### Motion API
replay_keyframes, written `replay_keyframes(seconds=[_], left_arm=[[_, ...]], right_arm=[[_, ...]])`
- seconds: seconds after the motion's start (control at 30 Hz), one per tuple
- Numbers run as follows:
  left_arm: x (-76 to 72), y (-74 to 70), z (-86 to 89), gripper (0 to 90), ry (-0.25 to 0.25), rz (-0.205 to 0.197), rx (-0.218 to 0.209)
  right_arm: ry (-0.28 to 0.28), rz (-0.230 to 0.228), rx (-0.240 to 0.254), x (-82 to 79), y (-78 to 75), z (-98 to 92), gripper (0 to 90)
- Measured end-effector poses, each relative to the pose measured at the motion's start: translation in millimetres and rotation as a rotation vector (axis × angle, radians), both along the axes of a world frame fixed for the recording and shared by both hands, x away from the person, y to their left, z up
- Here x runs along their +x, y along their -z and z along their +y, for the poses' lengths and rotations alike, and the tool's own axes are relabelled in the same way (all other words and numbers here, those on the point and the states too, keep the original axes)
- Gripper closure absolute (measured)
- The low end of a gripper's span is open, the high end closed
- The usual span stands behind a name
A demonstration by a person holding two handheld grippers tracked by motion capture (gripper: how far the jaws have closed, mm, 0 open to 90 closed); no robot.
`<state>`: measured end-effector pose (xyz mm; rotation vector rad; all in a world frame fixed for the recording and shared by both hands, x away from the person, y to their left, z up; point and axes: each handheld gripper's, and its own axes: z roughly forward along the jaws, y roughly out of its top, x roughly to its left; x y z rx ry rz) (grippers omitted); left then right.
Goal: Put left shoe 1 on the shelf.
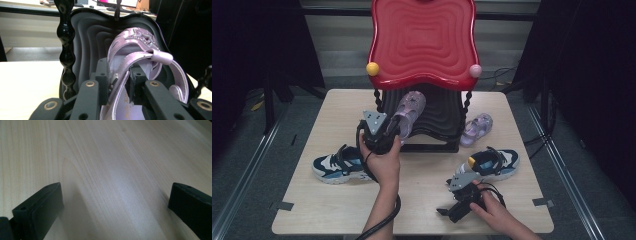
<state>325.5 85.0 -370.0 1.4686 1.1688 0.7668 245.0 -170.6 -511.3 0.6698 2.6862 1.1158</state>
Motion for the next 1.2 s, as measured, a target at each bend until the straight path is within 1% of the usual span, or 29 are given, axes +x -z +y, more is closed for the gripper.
replay_keyframes(seconds=[0.13,0.23,0.27,0.3,0.37,0.43,0.47,0.53,0.67,1.03,1.13,1.2], left_arm=[[4.2,-0.7,-2.9,74.4,-0.016,-0.013,-0.006],[7.5,-2.3,-4.5,74.4,-0.016,-0.026,-0.005],[9.0,-2.8,-4.5,74.4,-0.016,-0.024,-0.001],[10.5,-2.9,-5.3,74.4,-0.025,-0.03,-0.013],[13.3,-3.5,-6.1,74.4,-0.029,-0.031,-0.007],[16.0,-2.6,-6.7,74.3,-0.039,-0.039,-0.021],[17.1,-2.1,-6.8,74.3,-0.045,-0.035,-0.025],[19.6,-0.4,-7.9,74.4,-0.059,-0.041,-0.03],[23.4,2.8,-10.2,74.3,-0.074,-0.038,-0.043],[30.8,8.5,-20.9,74.2,-0.11,-0.04,-0.104],[32.7,10.3,-23.4,74.2,-0.125,-0.052,-0.108],[34.4,10.8,-25.5,74.2,-0.132,-0.052,-0.11]], right_arm=[[0.0,0.0,0.0,0.0,0.0,0.0,0.0],[0.0,0.0,0.0,0.0,0.0,0.0,0.0],[0.0,0.0,0.0,0.0,0.0,0.0,0.0],[-0.001,-0.002,0.0,0.1,0.0,0.0,0.0],[0.0,0.0,0.0,0.0,0.0,0.0,0.0],[0.0,0.0,0.0,0.0,0.0,0.0,0.0],[0.0,0.0,0.0,0.0,0.0,0.0,0.0],[0.0,0.0,0.0,0.0,0.0,0.0,0.0],[0.0,-0.001,-0.001,0.0,0.0,0.0,0.0],[0.0,-0.001,-0.001,0.0,0.1,0.0,0.0],[0.0,-0.001,-0.001,0.0,0.1,0.1,0.0],[0.0,-0.001,-0.001,0.0,0.1,0.1,0.0]])
